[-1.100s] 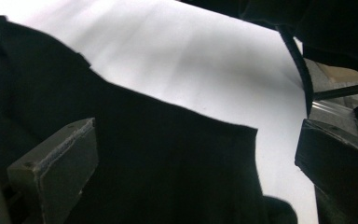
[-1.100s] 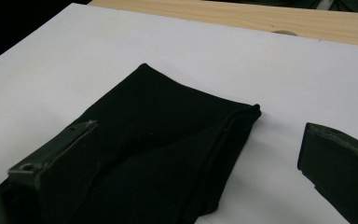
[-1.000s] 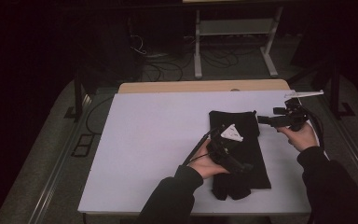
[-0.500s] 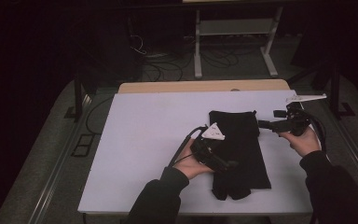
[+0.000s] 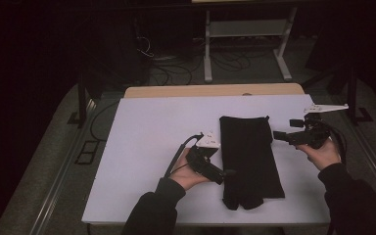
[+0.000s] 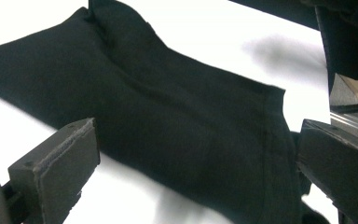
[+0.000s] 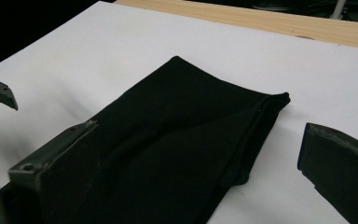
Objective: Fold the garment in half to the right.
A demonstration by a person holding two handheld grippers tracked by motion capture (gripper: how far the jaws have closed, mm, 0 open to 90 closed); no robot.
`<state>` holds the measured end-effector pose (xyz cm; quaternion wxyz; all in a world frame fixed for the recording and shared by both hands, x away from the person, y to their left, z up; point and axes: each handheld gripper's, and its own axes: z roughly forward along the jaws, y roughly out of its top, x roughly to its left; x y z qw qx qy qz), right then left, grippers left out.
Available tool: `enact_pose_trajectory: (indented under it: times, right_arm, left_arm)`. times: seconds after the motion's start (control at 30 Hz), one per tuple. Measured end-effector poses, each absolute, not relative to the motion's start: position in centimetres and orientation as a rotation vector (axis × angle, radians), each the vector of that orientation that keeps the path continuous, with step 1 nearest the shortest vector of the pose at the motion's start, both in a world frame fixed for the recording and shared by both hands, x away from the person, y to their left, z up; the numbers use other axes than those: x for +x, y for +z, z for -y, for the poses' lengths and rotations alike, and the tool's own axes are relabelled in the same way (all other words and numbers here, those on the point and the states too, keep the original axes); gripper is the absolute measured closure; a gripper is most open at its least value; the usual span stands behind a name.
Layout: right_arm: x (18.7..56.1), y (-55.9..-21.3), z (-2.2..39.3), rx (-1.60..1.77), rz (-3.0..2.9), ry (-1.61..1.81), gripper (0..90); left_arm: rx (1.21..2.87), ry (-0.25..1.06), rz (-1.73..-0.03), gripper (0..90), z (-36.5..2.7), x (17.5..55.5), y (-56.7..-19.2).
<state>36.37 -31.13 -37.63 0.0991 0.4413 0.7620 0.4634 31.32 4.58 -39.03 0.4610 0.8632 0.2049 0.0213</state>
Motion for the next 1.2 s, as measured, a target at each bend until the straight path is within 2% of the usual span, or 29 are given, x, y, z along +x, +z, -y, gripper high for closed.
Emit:
enact_pose_trajectory:
  times: [1.2]
  right_arm:
    - [32.1,-38.9,31.6,1.249,-2.293,1.324,0.0]
  left_arm:
    - [2.049,0.081,-0.646,0.0,-11.9,30.7,-40.7]
